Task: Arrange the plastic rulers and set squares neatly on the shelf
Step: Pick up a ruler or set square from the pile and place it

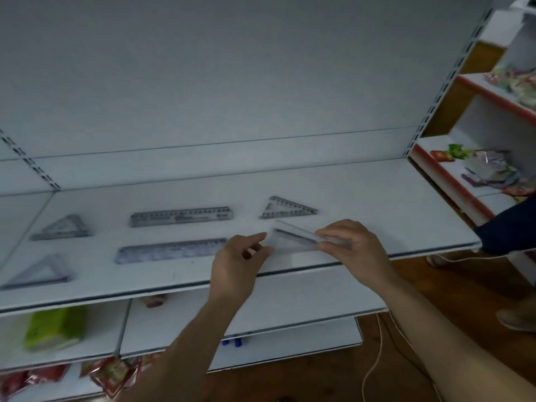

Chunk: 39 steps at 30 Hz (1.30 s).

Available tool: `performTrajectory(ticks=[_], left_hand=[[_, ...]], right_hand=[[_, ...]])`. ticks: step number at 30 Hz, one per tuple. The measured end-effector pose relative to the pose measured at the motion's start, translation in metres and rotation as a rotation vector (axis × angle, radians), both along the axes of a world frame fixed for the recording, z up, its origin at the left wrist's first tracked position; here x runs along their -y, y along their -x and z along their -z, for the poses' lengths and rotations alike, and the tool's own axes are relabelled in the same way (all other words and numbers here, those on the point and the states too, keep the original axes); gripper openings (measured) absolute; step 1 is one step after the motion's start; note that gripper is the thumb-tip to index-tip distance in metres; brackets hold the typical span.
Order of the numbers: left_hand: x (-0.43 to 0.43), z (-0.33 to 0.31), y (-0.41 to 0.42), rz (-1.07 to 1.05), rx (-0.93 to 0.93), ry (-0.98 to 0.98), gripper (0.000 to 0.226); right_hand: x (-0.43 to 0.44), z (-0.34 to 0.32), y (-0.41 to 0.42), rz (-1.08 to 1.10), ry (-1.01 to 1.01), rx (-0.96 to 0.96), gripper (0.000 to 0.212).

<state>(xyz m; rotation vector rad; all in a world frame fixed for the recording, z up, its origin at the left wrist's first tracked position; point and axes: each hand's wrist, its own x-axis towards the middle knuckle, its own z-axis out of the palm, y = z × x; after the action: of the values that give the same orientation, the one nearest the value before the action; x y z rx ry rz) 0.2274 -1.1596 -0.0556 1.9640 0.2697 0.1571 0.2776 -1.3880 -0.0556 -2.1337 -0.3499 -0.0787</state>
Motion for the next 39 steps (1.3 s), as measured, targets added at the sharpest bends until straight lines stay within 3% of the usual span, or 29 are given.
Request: performTrajectory(ticks=[6,39], left_hand=[[0.001,0.006,-0.004,-0.007,0.0,-0.193,0.026],[-0.003,0.001,-0.004,0.064,-0.083,-0.316,0.024]], right_hand=[[0.005,0.013,-0.011,-0.043,0.115,0.119,0.02],[0.01,0.014,-0.017,-0.087,0.238,0.016,0.022]])
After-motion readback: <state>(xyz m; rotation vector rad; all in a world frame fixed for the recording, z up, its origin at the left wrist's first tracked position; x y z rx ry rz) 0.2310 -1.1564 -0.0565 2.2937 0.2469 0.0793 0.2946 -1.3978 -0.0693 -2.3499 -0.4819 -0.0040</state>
